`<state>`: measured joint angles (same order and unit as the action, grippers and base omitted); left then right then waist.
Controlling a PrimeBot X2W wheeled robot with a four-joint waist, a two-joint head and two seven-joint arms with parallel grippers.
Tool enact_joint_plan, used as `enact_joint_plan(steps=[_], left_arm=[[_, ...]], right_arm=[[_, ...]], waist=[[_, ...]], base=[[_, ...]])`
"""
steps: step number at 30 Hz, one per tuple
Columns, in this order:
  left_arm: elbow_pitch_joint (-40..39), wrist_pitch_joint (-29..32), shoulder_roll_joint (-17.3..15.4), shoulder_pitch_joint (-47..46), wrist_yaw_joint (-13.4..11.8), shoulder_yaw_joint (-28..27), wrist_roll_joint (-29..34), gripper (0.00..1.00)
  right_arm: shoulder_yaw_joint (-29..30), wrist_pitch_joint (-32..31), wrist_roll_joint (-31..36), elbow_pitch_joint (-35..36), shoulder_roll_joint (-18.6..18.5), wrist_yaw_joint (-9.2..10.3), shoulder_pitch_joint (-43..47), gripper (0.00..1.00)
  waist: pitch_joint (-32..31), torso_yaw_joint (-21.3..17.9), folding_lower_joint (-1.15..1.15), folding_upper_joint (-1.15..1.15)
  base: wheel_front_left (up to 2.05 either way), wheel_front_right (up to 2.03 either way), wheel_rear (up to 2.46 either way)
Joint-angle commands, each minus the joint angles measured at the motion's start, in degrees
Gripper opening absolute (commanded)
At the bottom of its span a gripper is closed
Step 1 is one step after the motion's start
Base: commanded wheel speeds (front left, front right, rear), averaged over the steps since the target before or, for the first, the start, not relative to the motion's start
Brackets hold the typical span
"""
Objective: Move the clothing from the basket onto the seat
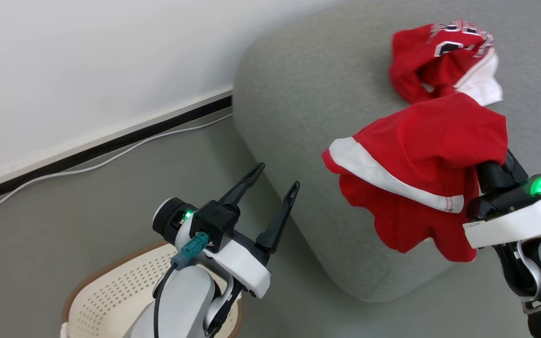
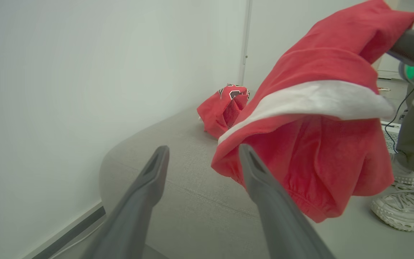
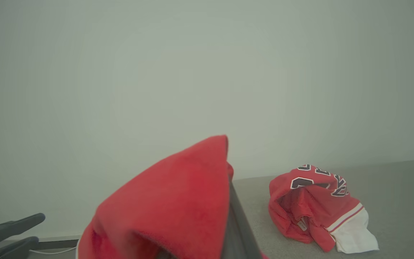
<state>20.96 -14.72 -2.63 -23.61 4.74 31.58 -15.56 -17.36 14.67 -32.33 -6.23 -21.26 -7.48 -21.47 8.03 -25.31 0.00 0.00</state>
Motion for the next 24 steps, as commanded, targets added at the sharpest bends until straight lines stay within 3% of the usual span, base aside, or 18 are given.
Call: enact_joint_plan(steps=[1, 15, 24], left_arm=[[-1.7, -0.3, -0.2, -0.2, 0.5, -2.0, 0.1, 1.0], [0.4, -0.3, -0.2, -4.3, 2.3, 3.6, -1.8, 1.0], [0.5, -0.3, -0.2, -6.2, 1.8, 4.9, 0.2, 1.0]], right_arm=[[-0.1, 0.3, 0.3, 1.3, -0.7, -0.01, 0.5, 0.0], [16.8, 0.3, 2.2, 2.7, -0.8, -0.01, 9.1, 0.0], [20.2, 0.3, 5.7, -3.4, -4.8, -0.01, 0.3, 0.0]], waist=[[-1.3, -3.9, 0.0, 0.0], [1.3, -6.4, 0.0, 0.0], [7.4, -6.3, 0.0, 0.0]], base=[[0.0, 0.0, 0.0], [0.0, 0.0, 0.0], [0.0, 0.0, 0.0]])
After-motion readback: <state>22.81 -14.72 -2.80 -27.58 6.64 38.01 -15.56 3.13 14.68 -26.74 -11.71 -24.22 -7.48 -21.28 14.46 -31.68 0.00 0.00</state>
